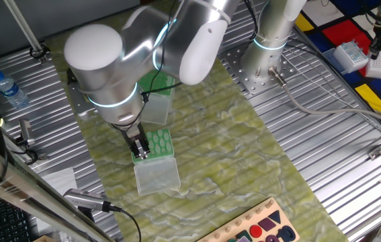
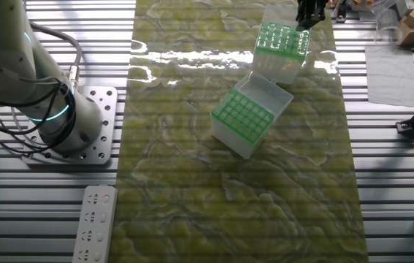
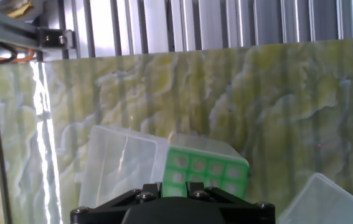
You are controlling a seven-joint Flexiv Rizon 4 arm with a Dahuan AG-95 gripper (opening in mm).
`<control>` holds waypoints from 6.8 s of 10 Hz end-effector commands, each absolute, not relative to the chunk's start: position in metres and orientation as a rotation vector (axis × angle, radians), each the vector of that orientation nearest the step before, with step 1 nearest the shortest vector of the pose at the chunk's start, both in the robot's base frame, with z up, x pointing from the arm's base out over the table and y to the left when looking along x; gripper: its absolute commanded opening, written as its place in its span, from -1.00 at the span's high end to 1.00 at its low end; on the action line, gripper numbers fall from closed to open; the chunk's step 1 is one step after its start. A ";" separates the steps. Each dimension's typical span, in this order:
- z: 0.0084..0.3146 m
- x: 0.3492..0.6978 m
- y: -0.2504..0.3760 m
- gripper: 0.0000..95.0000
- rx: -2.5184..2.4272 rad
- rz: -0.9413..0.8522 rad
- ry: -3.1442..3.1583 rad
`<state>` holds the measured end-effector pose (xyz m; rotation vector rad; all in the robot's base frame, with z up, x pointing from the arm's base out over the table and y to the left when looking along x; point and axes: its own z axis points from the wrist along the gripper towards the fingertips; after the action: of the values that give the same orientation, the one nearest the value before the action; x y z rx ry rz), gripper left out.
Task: Transfer all large pipette tips from one holder to another
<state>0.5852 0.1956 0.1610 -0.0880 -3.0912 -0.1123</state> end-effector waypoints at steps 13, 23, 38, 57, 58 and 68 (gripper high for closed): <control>0.149 0.575 0.197 1.00 0.075 -0.090 -3.095; 0.225 0.568 0.174 1.00 0.286 -0.089 -3.050; 0.311 0.547 0.157 1.00 0.682 0.026 -2.868; 0.288 0.459 0.067 1.00 0.849 0.075 -2.852; 0.288 0.459 0.067 1.00 0.745 0.057 -2.907; 0.287 0.442 0.049 1.00 0.736 0.054 -2.938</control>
<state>0.4395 0.0487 0.2872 0.6505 -2.9779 0.0419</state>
